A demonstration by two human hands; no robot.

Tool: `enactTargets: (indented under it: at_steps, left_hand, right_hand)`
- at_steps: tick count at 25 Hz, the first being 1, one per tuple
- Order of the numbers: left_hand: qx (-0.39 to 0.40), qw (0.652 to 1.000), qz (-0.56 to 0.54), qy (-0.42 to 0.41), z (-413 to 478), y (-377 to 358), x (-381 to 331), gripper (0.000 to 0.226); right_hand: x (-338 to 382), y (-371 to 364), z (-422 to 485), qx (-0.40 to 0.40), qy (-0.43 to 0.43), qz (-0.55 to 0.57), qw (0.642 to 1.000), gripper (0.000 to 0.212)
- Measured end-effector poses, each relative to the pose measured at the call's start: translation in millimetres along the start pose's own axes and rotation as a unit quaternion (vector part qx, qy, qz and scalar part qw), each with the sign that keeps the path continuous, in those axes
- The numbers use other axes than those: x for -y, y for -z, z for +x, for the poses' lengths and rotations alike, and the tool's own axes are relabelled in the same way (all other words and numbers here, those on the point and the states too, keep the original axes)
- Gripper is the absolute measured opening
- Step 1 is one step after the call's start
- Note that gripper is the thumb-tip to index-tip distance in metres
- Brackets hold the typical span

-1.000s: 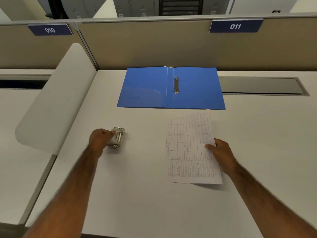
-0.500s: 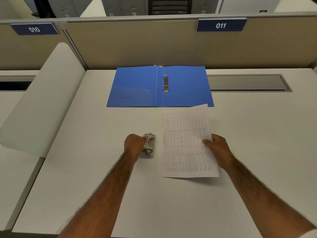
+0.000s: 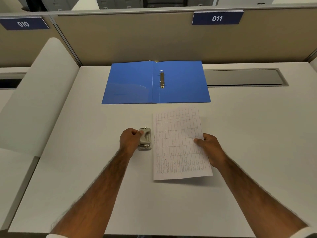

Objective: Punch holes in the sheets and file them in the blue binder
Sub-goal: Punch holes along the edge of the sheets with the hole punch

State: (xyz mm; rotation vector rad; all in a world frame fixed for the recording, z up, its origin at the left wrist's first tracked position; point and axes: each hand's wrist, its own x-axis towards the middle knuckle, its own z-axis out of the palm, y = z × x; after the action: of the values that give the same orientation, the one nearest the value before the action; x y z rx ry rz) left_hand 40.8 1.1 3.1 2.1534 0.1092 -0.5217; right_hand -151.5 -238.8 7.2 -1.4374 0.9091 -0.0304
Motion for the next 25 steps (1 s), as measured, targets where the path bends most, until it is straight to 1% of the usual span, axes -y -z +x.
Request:
enactTargets:
  at_steps: [14,18,25]
  left_hand:
    - [0.014,1.000,-0.001,-0.023,2,-1,0,0.018]
    - [0.024,0.999,-0.004,-0.027,3,0,0,0.016]
    - [0.031,0.998,0.023,-0.048,3,1,0,0.016]
  right_hand:
    - [0,-30,1,0.017,0.001,0.022,1.000,0.014]
    - [-2,-35,6,0.008,0.001,0.016,1.000,0.020]
    - [-2,-34,10,0.013,-0.003,0.021,1.000,0.018]
